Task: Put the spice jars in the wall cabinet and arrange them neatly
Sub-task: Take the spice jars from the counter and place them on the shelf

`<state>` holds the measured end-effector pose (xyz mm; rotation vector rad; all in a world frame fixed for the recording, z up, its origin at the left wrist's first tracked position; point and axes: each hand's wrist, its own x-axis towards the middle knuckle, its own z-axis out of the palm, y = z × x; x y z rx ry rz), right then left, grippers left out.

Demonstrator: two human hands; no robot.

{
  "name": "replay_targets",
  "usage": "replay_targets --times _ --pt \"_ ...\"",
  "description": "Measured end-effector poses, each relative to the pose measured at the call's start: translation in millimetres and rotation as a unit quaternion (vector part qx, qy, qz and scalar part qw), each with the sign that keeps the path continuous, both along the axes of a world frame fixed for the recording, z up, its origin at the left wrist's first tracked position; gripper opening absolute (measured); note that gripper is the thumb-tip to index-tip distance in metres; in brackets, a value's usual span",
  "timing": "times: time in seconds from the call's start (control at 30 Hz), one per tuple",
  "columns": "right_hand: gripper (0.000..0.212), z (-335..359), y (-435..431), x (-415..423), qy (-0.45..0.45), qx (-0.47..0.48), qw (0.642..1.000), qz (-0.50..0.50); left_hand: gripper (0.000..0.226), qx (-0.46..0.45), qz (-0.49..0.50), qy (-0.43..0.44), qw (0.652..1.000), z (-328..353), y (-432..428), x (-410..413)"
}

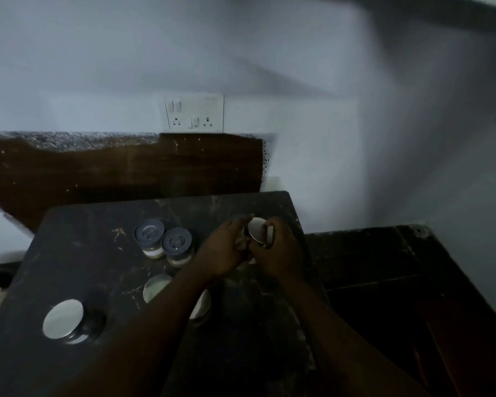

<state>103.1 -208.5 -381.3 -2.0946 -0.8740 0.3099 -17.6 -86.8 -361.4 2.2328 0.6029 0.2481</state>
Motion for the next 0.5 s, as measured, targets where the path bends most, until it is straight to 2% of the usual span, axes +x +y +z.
replay_targets --times 0.07,0.13,0.23,0.37,0.5 --pt "0.05 24 6 8 -0.024 0.038 0.999 -0.004 0.08 0.002 -0.002 -0.046 0.999 27 5 5" --pt "0.053 48 12 14 -0.051 0.071 0.996 -0.006 0.078 0.014 0.003 -0.087 0.996 52 8 10" --pt "0.054 96 18 24 -0.043 0.155 0.987 -0.018 0.073 0.046 0.022 -0.15 0.987 95 13 19" --pt "0.05 174 30 42 -0.057 0.28 0.958 -0.022 0.069 0.119 0.044 -0.237 0.963 169 25 42" --pt "0.054 261 41 68 -0.106 0.358 0.928 -0.009 0.063 0.173 0.061 -0.306 0.934 253 32 70"
